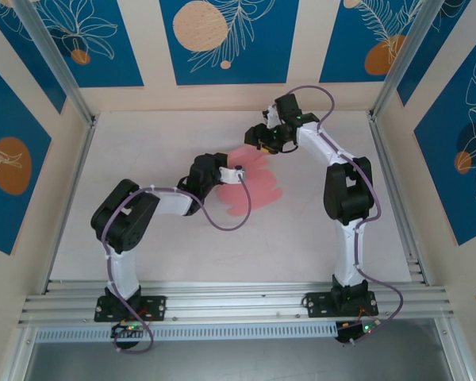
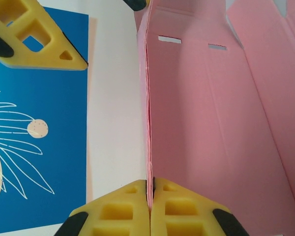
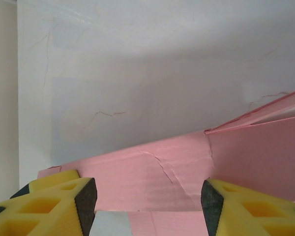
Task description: Fold the paper box
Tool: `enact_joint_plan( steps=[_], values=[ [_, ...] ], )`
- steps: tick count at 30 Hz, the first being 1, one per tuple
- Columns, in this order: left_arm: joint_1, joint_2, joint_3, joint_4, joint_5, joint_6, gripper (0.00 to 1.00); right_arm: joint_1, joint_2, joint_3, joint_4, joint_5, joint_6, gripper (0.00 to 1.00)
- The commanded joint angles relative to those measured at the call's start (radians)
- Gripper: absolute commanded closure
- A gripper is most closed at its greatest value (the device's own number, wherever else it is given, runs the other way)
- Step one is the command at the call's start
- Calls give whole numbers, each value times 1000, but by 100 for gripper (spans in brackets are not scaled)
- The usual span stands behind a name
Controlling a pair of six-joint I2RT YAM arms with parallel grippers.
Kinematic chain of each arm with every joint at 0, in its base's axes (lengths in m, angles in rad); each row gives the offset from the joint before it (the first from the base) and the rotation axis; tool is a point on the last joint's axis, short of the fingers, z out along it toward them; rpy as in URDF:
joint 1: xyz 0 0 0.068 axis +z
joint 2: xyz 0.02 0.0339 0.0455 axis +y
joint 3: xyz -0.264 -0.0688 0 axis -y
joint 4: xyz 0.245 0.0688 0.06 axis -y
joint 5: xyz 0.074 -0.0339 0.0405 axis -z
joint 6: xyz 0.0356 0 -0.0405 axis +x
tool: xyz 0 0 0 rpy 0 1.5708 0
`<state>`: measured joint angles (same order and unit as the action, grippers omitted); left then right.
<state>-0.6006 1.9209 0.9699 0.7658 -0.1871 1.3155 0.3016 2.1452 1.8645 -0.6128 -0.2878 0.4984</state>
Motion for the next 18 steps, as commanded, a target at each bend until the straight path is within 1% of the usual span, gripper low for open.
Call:
enact_joint_plan(
  steps=[1,7,13,18],
  values=[
    [-6,13,31,-29,-7,-26,95,14,9,-9,-36,33,16,38],
    [-5,14,16,-8,2,-20,95,14,10,3,-41,125,-32,31],
    [-5,7,-8,11,21,9,95,12,30,66,-73,149,-102,30],
    [-5,13,-11,18,16,25,95,6,41,93,-100,177,-129,30]
  ],
)
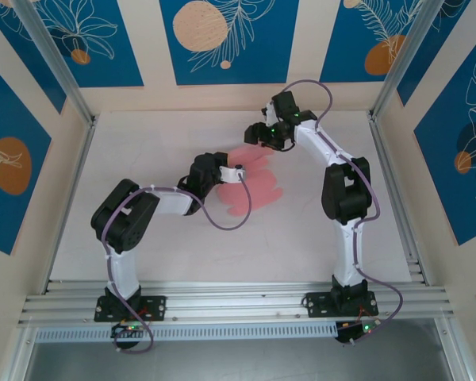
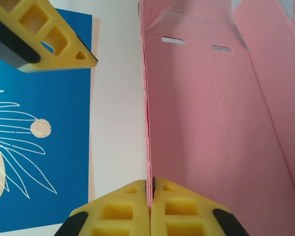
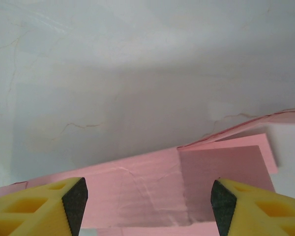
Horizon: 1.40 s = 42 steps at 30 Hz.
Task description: Fold the paper box
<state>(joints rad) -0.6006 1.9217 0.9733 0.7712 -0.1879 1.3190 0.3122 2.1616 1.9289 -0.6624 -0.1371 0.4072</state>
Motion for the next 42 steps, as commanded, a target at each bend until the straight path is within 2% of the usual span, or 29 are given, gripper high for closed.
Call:
enact_joint_plan(
  steps=[1,13,20,24,26,31,38,42],
  values=[
    [-5,14,-15,14,16,22,96,-5,29,30,-52,21,-35,30],
    [-5,32,-24,41,8,35,96,-7,80,33,-27,-69,52,32],
    [-7,65,-40,106,-19,73,96,-7,81,35,19,-120,98,44],
    [-13,91,-43,160,-44,105,96,-10,77,17,48,-157,131,55],
    [-16,104,-41,177,-56,117,96,-12,69,-1,68,-171,148,56],
    [-18,119,-39,191,-68,130,97,-14,31,-52,86,-148,140,55],
    [-19,121,-32,162,-73,136,97,-81,-87,-227,198,-169,136,34],
    [-18,124,-26,155,-76,137,97,-131,-169,-350,298,-214,160,34]
  ],
)
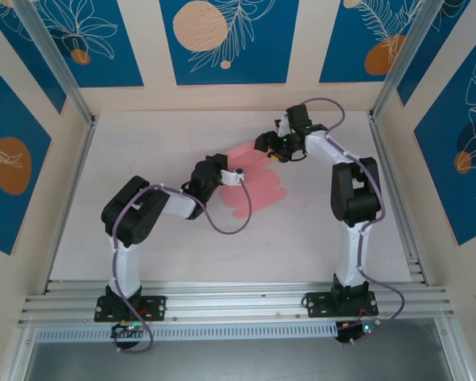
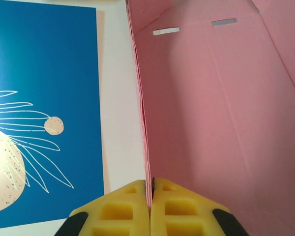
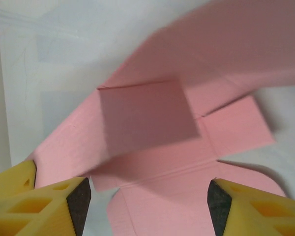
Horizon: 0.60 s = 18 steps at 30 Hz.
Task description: Fold the paper box
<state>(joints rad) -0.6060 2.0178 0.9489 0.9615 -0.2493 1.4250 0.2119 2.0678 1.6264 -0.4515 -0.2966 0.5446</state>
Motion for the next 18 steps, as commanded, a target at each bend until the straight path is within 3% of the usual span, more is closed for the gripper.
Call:
enact_joint_plan(
  steps=[1,7,18],
  values=[
    [-12,26,-1,-38,-14,32,97,-42,-91,-68,97,-58,25,34],
    [-10,-4,-3,-15,-9,-13,98,-92,-111,-153,110,-44,38,38],
    [35,-166,15,-252,173,-217,98,-106,-58,-248,259,-108,47,43]
  ],
)
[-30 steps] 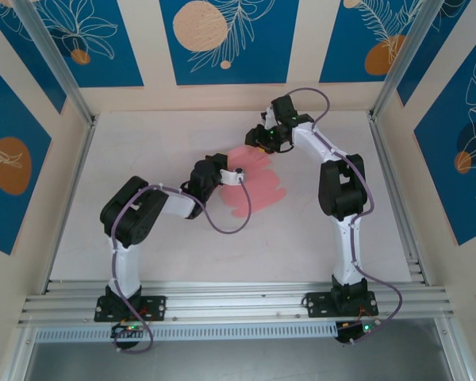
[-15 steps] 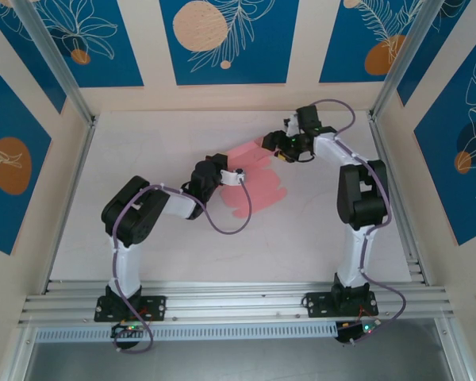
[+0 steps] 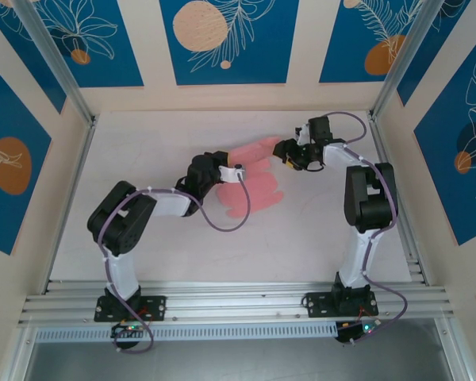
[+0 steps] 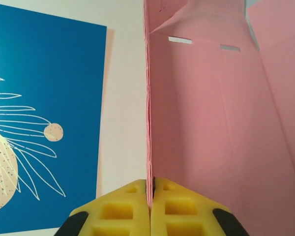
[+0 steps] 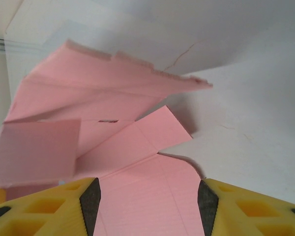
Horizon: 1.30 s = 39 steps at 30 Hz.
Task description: Fold the paper box
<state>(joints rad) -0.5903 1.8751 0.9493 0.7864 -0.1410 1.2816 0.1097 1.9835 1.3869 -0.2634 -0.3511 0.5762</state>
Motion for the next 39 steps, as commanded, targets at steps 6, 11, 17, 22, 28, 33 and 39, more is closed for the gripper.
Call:
enact_joint_plan(
  steps=[6,11,17,22,28,33,39],
  values=[
    [50,-39,32,-154,119,-143,98,1,78,-10,125,-89,39,44],
    [71,-20,57,-182,129,-208,98,10,120,-9,147,-102,50,45],
    [104,4,94,-227,141,-296,99,28,159,6,151,-105,60,45],
    [115,6,90,-216,151,-303,100,43,171,22,124,-92,41,45],
    [119,14,94,-222,173,-308,99,47,199,52,121,-91,29,45],
    [130,28,115,-245,193,-332,99,49,233,93,107,-97,22,45],
    [138,45,133,-262,199,-344,100,56,249,109,108,-115,22,48]
  ],
)
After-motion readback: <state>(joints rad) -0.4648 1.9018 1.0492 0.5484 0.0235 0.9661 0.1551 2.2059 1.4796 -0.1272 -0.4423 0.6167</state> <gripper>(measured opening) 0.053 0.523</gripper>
